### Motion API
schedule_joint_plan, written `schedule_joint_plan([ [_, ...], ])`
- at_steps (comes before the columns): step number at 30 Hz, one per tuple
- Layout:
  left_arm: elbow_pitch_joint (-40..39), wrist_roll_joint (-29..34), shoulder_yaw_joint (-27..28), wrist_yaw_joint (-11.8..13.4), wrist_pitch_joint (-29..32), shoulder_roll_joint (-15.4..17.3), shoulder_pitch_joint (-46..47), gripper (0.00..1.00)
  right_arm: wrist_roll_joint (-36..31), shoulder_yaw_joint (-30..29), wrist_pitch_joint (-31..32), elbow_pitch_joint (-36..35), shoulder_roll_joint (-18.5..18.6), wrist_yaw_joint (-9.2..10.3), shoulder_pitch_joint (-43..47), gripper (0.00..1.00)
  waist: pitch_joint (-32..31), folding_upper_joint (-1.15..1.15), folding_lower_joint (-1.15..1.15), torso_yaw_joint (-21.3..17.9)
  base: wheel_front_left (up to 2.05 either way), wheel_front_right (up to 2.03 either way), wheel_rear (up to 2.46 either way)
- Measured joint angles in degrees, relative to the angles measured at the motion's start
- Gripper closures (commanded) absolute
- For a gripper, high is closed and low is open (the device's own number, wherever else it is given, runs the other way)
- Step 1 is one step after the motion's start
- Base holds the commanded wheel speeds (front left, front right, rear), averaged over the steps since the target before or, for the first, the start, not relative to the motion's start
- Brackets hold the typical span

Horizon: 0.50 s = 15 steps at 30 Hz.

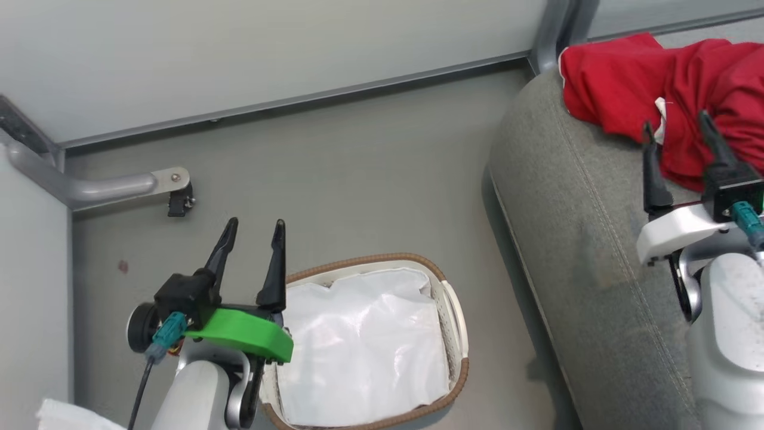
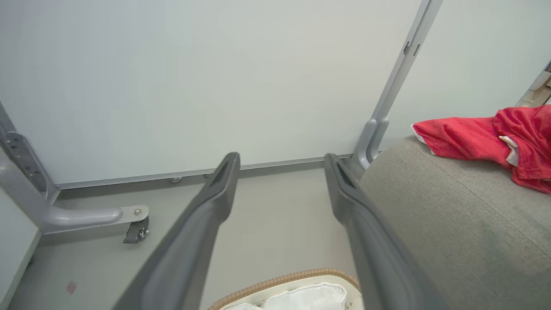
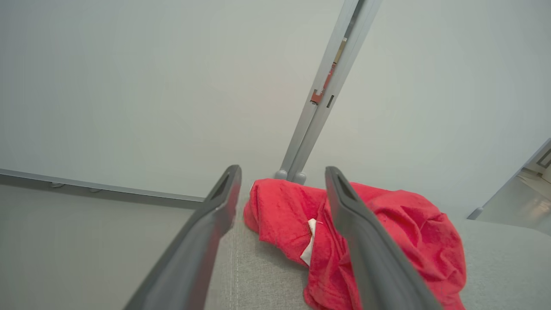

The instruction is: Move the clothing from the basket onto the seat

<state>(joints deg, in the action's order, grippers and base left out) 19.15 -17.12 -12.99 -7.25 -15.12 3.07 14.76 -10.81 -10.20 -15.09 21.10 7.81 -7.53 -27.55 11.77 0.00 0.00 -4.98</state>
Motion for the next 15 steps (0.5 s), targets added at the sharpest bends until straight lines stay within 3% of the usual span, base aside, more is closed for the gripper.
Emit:
schedule_joint_plan([
  [8, 0.1, 0.5, 5.7, 0.8, 0.0, -0.1, -4.9, 0.00, 2.4, 3.4, 0.0, -0.5, -4.0, 0.00, 5.9, 0.00, -4.5, 0.00, 0.00, 3.3, 0.00, 0.00, 0.00],
  [15, 0.2, -2.1, 7.2, 0.8, 0.0, -0.2, -9.2, 0.00, 6.5, 4.9, 0.0, -0.9, -4.9, 0.00, 11.9, 0.00, -7.5, 0.00, 0.00, 4.7, 0.00, 0.00, 0.00],
])
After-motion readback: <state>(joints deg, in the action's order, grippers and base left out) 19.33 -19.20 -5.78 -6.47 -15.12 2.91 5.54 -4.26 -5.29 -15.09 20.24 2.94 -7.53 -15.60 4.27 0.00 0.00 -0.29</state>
